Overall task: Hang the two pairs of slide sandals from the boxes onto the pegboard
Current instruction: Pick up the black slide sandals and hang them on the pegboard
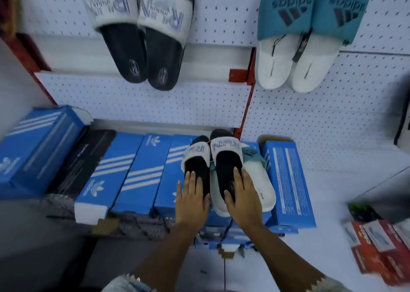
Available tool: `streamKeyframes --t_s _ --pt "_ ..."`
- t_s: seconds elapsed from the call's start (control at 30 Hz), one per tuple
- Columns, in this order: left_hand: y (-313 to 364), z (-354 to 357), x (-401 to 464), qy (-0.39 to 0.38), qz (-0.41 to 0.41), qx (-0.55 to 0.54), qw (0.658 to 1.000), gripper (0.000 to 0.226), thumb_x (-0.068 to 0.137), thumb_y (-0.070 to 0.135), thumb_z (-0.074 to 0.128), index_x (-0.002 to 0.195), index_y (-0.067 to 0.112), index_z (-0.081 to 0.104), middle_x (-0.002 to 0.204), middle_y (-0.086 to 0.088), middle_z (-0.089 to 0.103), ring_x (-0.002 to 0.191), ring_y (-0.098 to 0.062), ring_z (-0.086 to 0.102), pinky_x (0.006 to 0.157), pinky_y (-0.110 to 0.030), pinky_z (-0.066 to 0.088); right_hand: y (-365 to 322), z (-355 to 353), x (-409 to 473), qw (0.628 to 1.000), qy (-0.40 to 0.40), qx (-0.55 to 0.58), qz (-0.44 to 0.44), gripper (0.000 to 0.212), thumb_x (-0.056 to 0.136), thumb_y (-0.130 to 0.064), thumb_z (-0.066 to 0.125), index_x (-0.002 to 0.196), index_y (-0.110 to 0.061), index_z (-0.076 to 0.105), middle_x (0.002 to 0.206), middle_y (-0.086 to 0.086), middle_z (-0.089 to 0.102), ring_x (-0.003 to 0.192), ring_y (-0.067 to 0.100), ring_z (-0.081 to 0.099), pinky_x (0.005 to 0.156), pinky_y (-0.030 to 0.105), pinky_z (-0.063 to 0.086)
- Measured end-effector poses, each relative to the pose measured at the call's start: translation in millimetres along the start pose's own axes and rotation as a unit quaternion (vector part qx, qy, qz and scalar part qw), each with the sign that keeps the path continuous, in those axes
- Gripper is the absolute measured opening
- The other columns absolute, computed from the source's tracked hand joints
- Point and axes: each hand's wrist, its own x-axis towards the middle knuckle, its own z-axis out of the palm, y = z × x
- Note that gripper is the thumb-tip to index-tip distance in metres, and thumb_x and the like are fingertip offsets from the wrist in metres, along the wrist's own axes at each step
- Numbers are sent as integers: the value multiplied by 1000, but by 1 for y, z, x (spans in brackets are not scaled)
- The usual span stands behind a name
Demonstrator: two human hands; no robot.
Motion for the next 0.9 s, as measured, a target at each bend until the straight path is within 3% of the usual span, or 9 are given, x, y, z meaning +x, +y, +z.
streamKeyframes --t_s 0.07,0.17,0.3,0.43,0.53,0.6,0.67,0.83,0.9 --pt "-6 7 -2 -74 -56 -35 995 61 97 44 28 146 8 31 155 -12 29 144 -28 25 119 -41 23 5 4 1 998 -39 25 42 70 90 -32 53 150 -10 24 156 18 25 141 33 30 106 42 39" --pt "-16 18 0 -108 -177 -182 961 75 92 57 35 143 3 27 147 -19 37 135 -34 36 108 -45 36 17 10 4 986 -95 69 121 75 90 -33 55 152 -13 17 155 16 24 138 34 33 104 45 43" --pt "-25 23 15 -121 -368 -431 815 63 90 46 52 124 -5 39 124 -31 54 105 -37 57 93 -48 46 29 13 17 960 -112 165 194 77 86 -38 60 149 -15 22 137 15 52 120 33 55 93 47 50" --pt "-34 16 24 -171 -431 -552 693 29 89 22 61 103 -4 57 80 -12 60 69 -20 56 59 -27 54 38 16 32 887 -126 296 331 62 80 -31 72 132 -4 51 126 14 62 113 33 59 94 42 49" --pt "-45 9 30 -214 -448 -606 622 18 86 8 65 97 -4 61 102 -18 66 77 -19 60 62 -24 55 33 7 42 800 -156 424 395 26 81 -15 73 98 2 64 103 12 66 83 21 64 65 28 58" --pt "-49 2 30 -228 -450 -618 603 19 84 2 64 101 -6 60 122 -24 61 85 -24 62 76 -33 53 28 -3 44 754 -208 467 414 20 84 -4 68 101 1 61 97 11 65 74 14 61 46 17 52" --pt "-49 -7 24 -222 -451 -626 596 33 86 -2 60 117 -10 54 129 -25 56 101 -31 60 88 -37 48 29 -7 42 735 -246 475 416 31 83 -6 69 112 0 60 106 13 67 77 13 63 45 16 50" --pt "-58 -20 4 -151 -447 -651 595 38 85 -4 61 121 -8 50 132 -25 55 108 -36 58 87 -39 49 17 -16 30 720 -285 501 388 30 86 -7 66 116 -9 62 101 5 70 89 18 65 78 28 53" --pt "-64 -31 0 -100 -437 -664 598 39 85 -4 62 122 -5 50 130 -26 56 104 -37 59 82 -40 51 5 -22 31 720 -273 527 359 26 87 -2 63 113 -9 61 99 5 70 88 19 66 79 29 53"
